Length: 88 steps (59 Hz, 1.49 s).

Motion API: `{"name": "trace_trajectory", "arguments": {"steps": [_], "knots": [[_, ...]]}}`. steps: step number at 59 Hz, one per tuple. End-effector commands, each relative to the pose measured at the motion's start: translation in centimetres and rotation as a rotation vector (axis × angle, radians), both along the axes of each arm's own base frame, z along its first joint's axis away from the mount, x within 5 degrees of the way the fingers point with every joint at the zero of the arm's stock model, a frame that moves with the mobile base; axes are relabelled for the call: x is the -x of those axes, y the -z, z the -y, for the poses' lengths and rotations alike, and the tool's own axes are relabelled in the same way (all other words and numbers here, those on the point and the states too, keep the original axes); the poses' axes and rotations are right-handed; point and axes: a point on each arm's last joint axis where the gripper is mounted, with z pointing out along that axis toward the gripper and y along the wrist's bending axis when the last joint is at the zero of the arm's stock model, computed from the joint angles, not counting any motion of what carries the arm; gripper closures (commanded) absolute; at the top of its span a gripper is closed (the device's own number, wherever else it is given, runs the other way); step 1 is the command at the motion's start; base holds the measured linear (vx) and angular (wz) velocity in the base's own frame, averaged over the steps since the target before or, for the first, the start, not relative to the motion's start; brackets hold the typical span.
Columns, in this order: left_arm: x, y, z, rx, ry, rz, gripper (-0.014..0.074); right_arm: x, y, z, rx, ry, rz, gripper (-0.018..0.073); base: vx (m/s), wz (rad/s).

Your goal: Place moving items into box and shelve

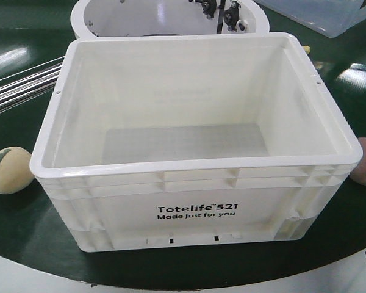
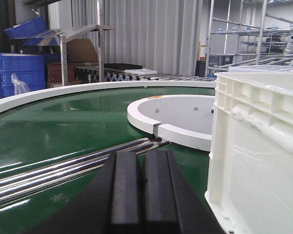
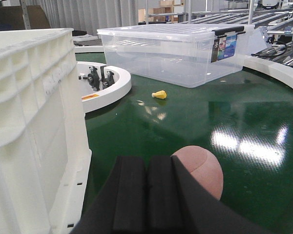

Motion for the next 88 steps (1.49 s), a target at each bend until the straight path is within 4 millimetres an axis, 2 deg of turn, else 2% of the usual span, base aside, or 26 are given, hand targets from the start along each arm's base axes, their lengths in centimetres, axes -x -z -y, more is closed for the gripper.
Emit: {"name": "trace_trajectory", "arguments": {"steps": [1, 60, 70, 77, 82, 88], "knots": [[0.2, -0.3, -0.1, 0.012, -0.002, 0.077, 0.0603, 0.1, -0.7, 0.1, 0.017, 0.011, 0.09, 0.0568, 0.0, 0.0], [0.2, -0.3, -0.1, 0.012, -0.002, 0.08, 0.0603, 0.1, -0.8, 0.1, 0.019, 0.012, 0.1, 0.0568, 0.0, 0.0], [0.3, -1.2, -0.1, 0.033, -0.001, 0.114, 0.0603, 0.2, -1.6, 0.2, -0.029, 0.022, 0.186, 0.0568, 0.0, 0.0], [1.0, -4.0, -0.1, 0.069, 0.008, 0.197, 0.0603, 0.5, -3.4, 0.4, -0.114, 0.034, 0.308, 0.0568, 0.0, 0.0], [1.9, -6.9, -0.1, 0.069, 0.012, 0.272, 0.0603, 1.3, -6.5, 0.3, -0.105, 0.029, 0.406, 0.0568, 0.0, 0.0], [3.5, -10.6, -0.1, 0.07, 0.017, 0.379, 0.0603, 3.2, -11.2, 0.1, -0.058, 0.018, 0.523, 0.0568, 0.0, 0.0]]}}
